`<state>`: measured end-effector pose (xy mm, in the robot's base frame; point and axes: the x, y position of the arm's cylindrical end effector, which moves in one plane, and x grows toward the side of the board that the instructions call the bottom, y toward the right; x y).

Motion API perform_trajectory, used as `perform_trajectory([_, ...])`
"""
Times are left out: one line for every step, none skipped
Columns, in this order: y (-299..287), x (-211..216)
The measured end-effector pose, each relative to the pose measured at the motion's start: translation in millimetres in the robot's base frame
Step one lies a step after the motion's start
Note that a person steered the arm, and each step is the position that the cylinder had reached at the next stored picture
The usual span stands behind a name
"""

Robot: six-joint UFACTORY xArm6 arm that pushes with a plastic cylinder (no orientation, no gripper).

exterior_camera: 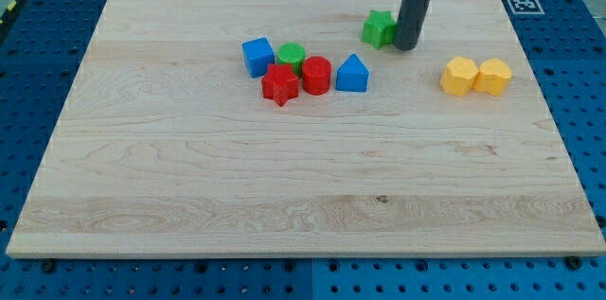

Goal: Place the green star at top left of green circle

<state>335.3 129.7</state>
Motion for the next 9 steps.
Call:
perform_trajectory([-42.1,-8.1])
perform_trajectory([-32.4,-7.8])
perform_trajectory([-4.0,-8.3])
perform_trajectory([6.3,-16.7])
perform_trajectory([-10.5,-36.7])
perform_trajectory([-44.5,-38.7])
perform_trajectory([-76.4,-27.4])
perform_trajectory([-64.0,-41.2])
perform_trajectory([-62.3,-51.5])
